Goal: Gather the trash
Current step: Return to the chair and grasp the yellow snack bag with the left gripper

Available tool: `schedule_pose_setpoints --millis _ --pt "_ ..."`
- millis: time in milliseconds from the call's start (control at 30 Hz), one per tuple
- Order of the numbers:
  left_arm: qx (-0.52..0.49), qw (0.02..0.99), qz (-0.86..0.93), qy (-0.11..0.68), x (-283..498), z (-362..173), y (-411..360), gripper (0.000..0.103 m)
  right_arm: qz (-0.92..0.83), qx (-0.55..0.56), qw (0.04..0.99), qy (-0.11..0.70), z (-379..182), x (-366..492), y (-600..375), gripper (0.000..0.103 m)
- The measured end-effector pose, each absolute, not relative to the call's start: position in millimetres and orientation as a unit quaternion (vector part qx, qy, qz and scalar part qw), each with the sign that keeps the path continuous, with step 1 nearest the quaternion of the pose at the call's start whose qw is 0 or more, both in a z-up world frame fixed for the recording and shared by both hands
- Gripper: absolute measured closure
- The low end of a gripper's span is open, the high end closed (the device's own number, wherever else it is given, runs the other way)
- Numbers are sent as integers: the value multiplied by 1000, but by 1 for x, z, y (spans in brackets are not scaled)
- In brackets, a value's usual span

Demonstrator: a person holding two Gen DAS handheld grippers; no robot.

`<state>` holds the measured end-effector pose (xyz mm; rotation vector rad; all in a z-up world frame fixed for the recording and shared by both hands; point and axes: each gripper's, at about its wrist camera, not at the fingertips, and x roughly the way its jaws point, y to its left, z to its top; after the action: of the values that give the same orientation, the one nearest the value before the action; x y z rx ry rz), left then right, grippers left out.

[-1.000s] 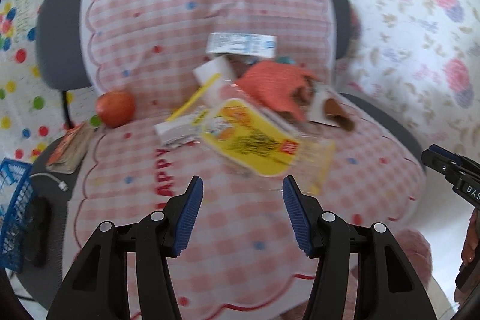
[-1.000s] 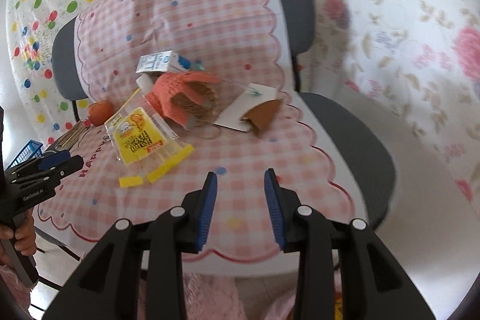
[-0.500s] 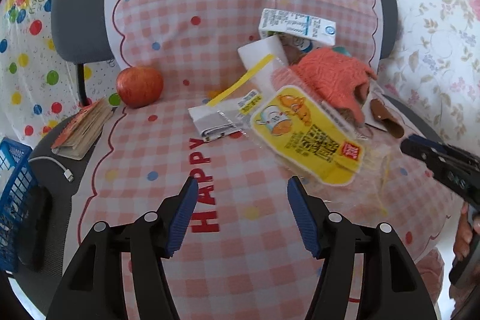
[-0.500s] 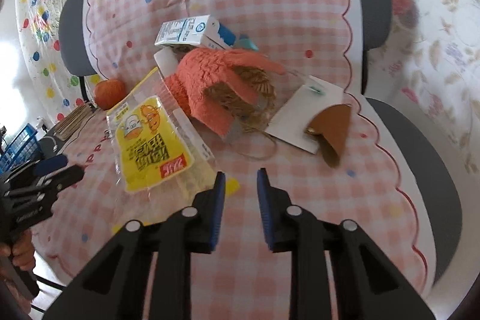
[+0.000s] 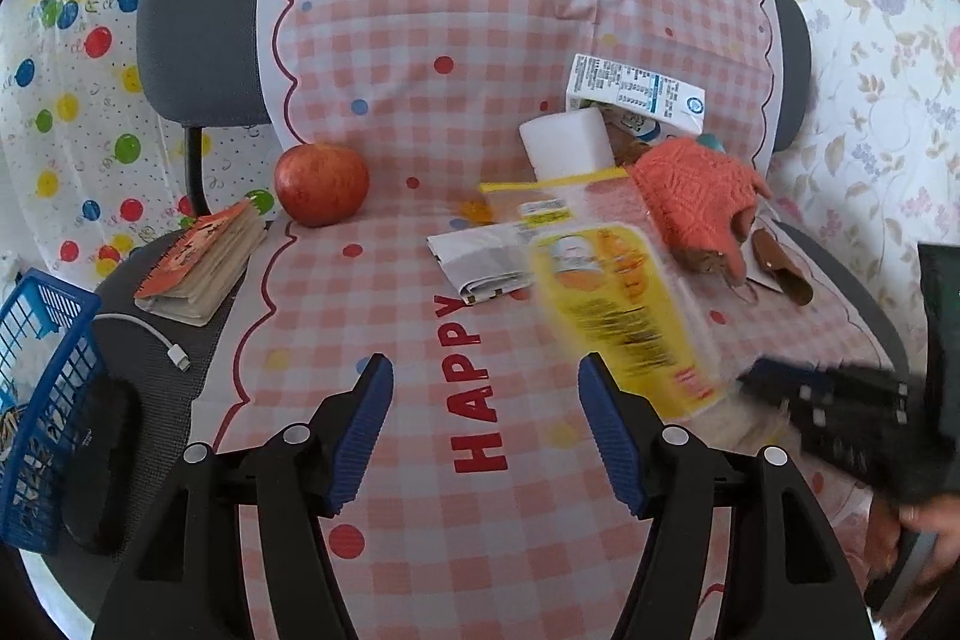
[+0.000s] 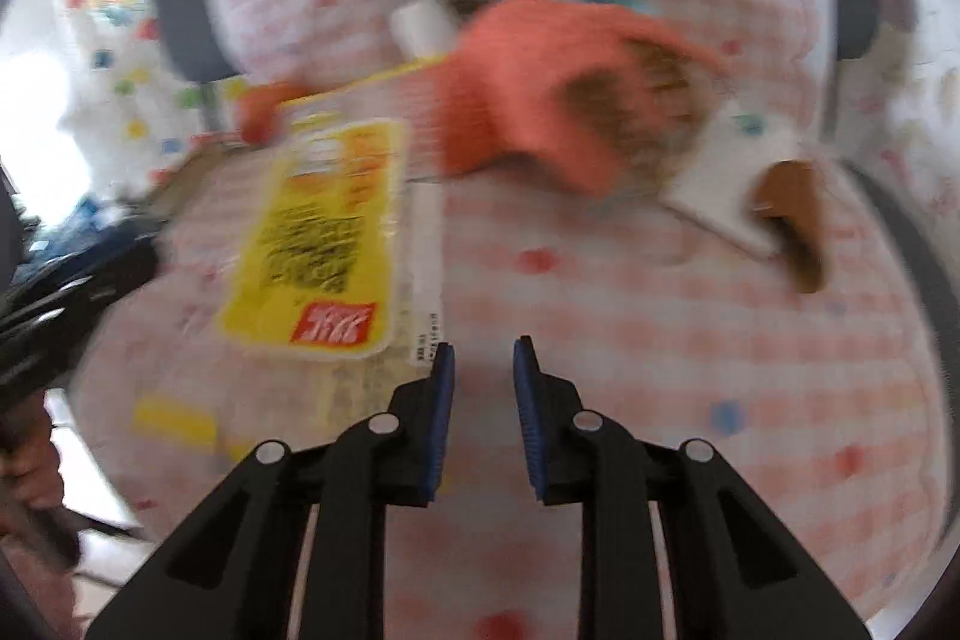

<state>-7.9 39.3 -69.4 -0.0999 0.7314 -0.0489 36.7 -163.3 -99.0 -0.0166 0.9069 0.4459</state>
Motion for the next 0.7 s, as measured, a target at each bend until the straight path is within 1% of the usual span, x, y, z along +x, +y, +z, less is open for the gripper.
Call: schedule_pose_setpoints --millis 33,167,233,300,333,400,467,533,600,700 --pt "-52 932 -27 358 -9 -69 39 37 240 3 866 439 -99 30 -157 82" --pt "-50 928 -50 365 -12 -70 29 33 263 -25 865 427 -94 12 -140 82" --pt "-53 923 -59 376 -12 -74 22 30 238 -36 880 411 -89 7 -143 82" --pt "-55 917 -76 387 -12 -78 13 24 192 -49 900 389 -83 5 -155 82" --pt "-49 916 -82 390 -11 -79 5 23 178 -48 904 385 -81 6 -161 82" --pt "-27 915 -89 393 -8 -80 -12 23 158 -34 910 383 -80 10 -178 81" --pt "-2 915 -83 394 2 -80 -27 23 136 -23 914 382 -78 12 -196 79" --pt "12 915 -75 396 13 -80 -37 23 116 -15 919 375 -77 12 -212 74" --pt "21 913 -64 402 23 -82 -44 25 104 -6 923 370 -76 11 -226 72" --pt "41 909 -41 413 39 -87 -59 25 91 6 928 362 -73 11 -239 70"
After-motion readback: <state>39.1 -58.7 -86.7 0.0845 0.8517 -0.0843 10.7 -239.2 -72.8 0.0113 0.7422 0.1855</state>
